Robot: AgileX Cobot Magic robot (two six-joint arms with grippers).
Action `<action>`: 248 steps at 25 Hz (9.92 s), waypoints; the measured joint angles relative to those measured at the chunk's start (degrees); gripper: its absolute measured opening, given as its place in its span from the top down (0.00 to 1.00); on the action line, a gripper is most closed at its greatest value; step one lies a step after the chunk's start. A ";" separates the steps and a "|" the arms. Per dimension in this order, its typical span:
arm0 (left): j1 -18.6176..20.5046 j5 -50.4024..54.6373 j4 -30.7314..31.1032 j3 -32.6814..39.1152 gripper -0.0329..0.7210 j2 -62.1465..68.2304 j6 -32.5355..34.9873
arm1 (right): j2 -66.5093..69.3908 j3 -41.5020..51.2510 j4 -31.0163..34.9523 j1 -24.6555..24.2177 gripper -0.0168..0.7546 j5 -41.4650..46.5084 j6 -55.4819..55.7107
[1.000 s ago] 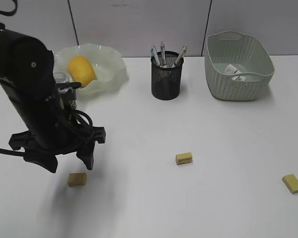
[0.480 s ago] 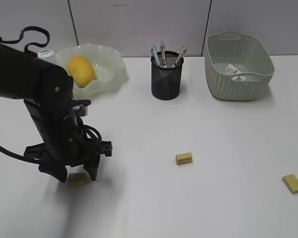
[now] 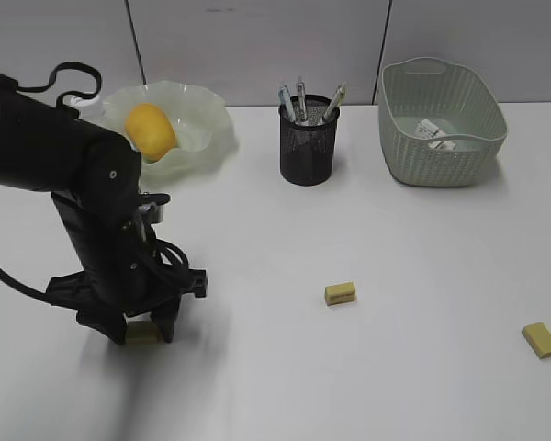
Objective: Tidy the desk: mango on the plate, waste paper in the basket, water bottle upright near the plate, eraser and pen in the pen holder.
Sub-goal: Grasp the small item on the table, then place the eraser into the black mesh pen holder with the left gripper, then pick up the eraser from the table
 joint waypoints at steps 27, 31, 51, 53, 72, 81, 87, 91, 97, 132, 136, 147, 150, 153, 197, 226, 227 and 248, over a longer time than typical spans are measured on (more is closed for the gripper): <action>-1.98 -13.23 3.74 -10.41 0.56 -10.46 9.52 | 0.00 0.00 0.00 0.00 0.43 -0.04 0.00; -1.98 -27.17 6.40 -12.68 0.56 -10.40 9.87 | 0.00 0.00 0.00 0.00 0.43 -0.04 0.00; -1.68 -53.84 18.08 -30.52 0.56 11.50 10.10 | 0.00 0.00 0.00 0.00 0.43 -0.10 0.02; -1.35 -53.90 18.75 -31.71 0.56 13.08 10.10 | 0.00 0.00 0.00 0.00 0.43 -0.10 0.02; 0.29 -55.55 22.79 -33.73 0.52 16.99 10.10 | 0.00 0.00 0.00 0.00 0.43 -0.10 0.02; 0.45 -55.80 22.84 -33.73 0.36 17.03 10.10 | 0.00 0.00 0.00 0.00 0.43 -0.10 0.02; 0.56 -55.29 25.13 -33.73 0.35 16.74 10.10 | 0.00 0.00 0.00 0.00 0.43 -0.15 0.02; 0.56 -48.54 25.77 -33.73 0.36 13.53 10.10 | 0.00 0.00 0.00 0.00 0.43 -0.15 0.02; -0.01 -34.50 23.96 -33.73 0.36 4.49 10.10 | 0.00 0.00 0.00 0.00 0.43 -0.15 0.02; 28.47 26.57 4.94 -38.78 0.38 -15.97 27.98 | 0.00 0.00 0.00 0.00 0.43 -0.21 0.02; 29.40 26.63 5.27 -37.20 0.38 -17.71 29.56 | 0.00 0.00 0.00 0.00 0.43 -0.21 0.02; 28.66 27.07 3.50 -2.27 0.38 -52.49 30.05 | 0.00 0.00 0.00 0.00 0.43 -0.21 0.02; 28.66 27.14 3.01 6.31 0.38 -63.10 30.16 | 0.00 0.00 0.00 0.00 0.43 -0.21 0.02; 28.66 26.37 2.32 12.70 0.38 -73.65 30.21 | 0.00 0.00 0.00 0.00 0.43 -0.21 0.02; 30.07 18.69 1.10 29.89 0.38 -111.58 31.95 | 0.00 0.00 0.04 0.00 0.43 -0.21 0.07; 30.07 18.60 1.10 29.89 0.38 -111.58 31.95 | 38.69 -9.56 0.14 0.00 0.43 1.45 2.27; 30.07 18.60 1.10 29.89 0.38 -111.58 31.95 | 41.81 -10.55 0.14 0.00 0.43 1.45 2.27; 30.07 18.57 1.10 29.89 0.38 -111.58 31.95 | 92.47 -24.64 -2.65 0.32 0.35 -4.04 0.09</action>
